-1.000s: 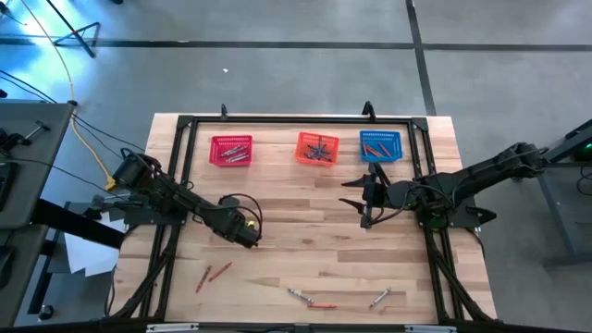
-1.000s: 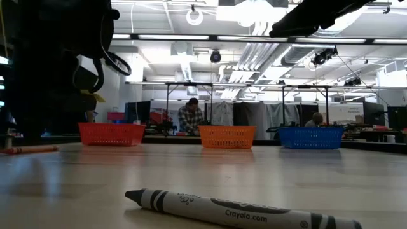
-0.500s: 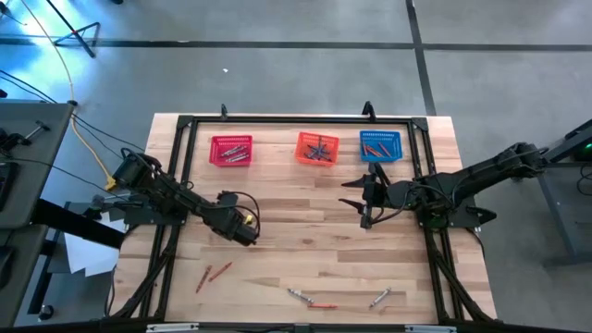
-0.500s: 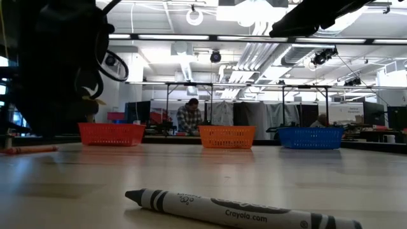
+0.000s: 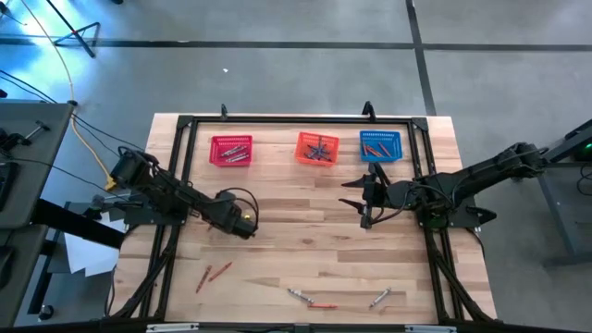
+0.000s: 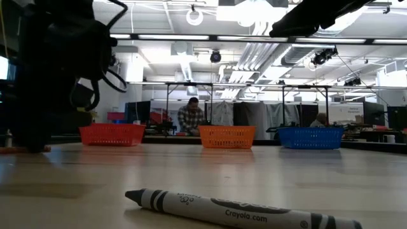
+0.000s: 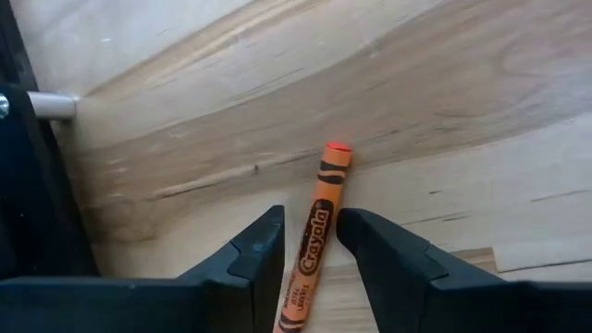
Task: Sort crayons
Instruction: Put the orange crayon into the blue bin
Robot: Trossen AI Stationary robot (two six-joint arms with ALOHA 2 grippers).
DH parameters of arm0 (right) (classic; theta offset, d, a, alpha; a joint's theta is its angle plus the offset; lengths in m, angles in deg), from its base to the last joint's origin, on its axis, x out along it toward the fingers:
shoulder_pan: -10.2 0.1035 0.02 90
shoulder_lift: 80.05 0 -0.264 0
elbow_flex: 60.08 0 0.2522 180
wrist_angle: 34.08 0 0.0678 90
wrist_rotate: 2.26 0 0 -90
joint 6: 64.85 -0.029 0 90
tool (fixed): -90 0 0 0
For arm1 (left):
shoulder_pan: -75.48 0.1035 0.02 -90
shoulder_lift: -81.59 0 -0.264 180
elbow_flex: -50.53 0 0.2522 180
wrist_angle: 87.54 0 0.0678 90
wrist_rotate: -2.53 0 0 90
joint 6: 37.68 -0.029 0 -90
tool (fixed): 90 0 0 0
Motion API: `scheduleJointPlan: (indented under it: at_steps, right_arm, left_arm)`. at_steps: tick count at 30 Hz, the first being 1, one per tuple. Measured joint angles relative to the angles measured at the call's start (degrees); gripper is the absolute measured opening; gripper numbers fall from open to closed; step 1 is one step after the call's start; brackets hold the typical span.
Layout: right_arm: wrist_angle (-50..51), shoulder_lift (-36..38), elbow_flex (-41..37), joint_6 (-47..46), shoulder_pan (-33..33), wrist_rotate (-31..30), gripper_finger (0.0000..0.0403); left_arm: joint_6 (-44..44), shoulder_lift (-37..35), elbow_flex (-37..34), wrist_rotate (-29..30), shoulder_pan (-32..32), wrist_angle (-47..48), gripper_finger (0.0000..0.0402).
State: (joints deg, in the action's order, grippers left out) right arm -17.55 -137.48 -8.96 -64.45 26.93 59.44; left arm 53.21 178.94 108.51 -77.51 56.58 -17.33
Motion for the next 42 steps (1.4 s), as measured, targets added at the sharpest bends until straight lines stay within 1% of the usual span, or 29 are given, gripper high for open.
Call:
scheduleJointPlan:
  at_steps: [5,10,15,18,20,25,29,31,37,42]
  right_arm:
    - [0.1,0.0,0.0,-0.2,0.0,0.0,0.0188]
    - [0.3,0.0,0.0,-0.2,0.0,0.0,0.0188]
    - [0.5,0.0,0.0,-0.5,0.0,0.0,0.0188]
    - [0.6,0.0,0.0,-0.5,0.0,0.0,0.0188]
    - [0.9,0.0,0.0,-0.6,0.0,0.0,0.0188]
    - [1.3,0.0,0.0,-0.6,0.0,0.0,0.0188]
    - [1.3,0.0,0.0,-0.5,0.0,0.0,0.0188]
    - [1.3,0.0,0.0,-0.5,0.0,0.0,0.0188]
    - [1.3,0.0,0.0,-0.6,0.0,0.0,0.0188]
    - [1.3,0.0,0.0,-0.6,0.0,0.0,0.0188]
  left_arm:
    - [-1.8,0.0,0.0,-3.2,2.0,-0.2,0.0127]
    - [-9.5,-0.6,-0.1,-8.2,4.7,-0.5,0.0126]
    - [-16.3,-4.2,-0.5,-11.9,7.8,-2.1,0.0126]
    - [-19.2,-7.0,-0.5,-16.4,9.6,-5.7,0.0126]
    - [-20.8,-8.3,-0.4,-17.2,10.4,-7.3,0.0126]
    - [-22.2,-9.5,-0.3,-15.4,10.6,-11.8,0.0126]
    - [-19.6,-9.2,-0.5,-9.9,10.2,-11.2,0.0126]
    - [-19.2,-9.2,-0.4,-8.4,10.2,-11.2,0.0126]
    - [-19.1,-9.2,-0.4,-8.5,10.2,-11.0,0.0126]
    - [-17.4,-9.3,-0.4,-10.4,8.8,-11.0,0.0126]
